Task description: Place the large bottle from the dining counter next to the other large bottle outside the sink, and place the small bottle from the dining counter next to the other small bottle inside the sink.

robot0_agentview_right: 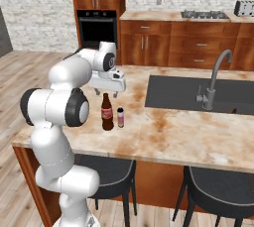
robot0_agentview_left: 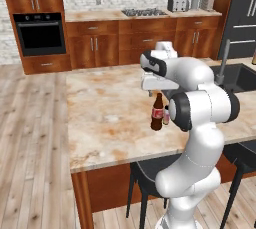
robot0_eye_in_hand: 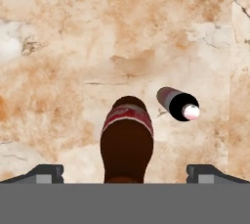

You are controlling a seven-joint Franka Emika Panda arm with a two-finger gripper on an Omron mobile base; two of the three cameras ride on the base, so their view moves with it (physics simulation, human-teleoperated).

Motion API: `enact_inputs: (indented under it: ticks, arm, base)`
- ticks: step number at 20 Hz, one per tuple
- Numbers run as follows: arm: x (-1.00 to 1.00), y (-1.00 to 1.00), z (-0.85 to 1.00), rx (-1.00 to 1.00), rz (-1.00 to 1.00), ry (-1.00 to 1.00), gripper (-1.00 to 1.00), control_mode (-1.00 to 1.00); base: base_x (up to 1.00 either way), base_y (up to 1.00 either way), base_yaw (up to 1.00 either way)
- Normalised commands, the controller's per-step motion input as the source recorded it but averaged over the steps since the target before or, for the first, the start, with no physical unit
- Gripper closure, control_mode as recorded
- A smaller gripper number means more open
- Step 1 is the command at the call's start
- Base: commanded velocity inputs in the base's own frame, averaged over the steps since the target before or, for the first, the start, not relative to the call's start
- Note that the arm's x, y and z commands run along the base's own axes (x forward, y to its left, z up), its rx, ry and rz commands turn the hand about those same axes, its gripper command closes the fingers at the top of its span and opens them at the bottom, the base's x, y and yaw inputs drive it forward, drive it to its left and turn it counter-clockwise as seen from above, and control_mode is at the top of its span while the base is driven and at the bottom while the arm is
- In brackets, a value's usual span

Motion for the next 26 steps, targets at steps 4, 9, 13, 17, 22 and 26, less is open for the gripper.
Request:
enact_inputs:
  ticks: [4, 9, 13, 17, 22, 26]
  arm:
    - [0.0, 0.0, -0.2, 0.0, 0.0, 0.0, -1.0, -1.0]
    - [0.0, 0.0, -0.12, 0.0, 0.0, 0.0, -1.0, -1.0]
    - [0.0, 0.0, 0.0, 0.0, 0.0, 0.0, -1.0, -1.0]
    - [0.0, 0.0, 0.0, 0.0, 0.0, 0.0, -1.0, -1.0]
    - [0.0, 0.0, 0.0, 0.0, 0.0, 0.0, 1.0, -1.0]
    - [0.0, 0.0, 0.0, 0.0, 0.0, 0.0, 1.0, -1.0]
  base:
    - [0.0, 0.0, 0.0]
    - [0.0, 0.0, 0.0]
    - [0.0, 0.0, 0.0]
    - [0.0, 0.0, 0.0]
    - [0.0, 0.0, 0.0]
    - [0.0, 0.0, 0.0]
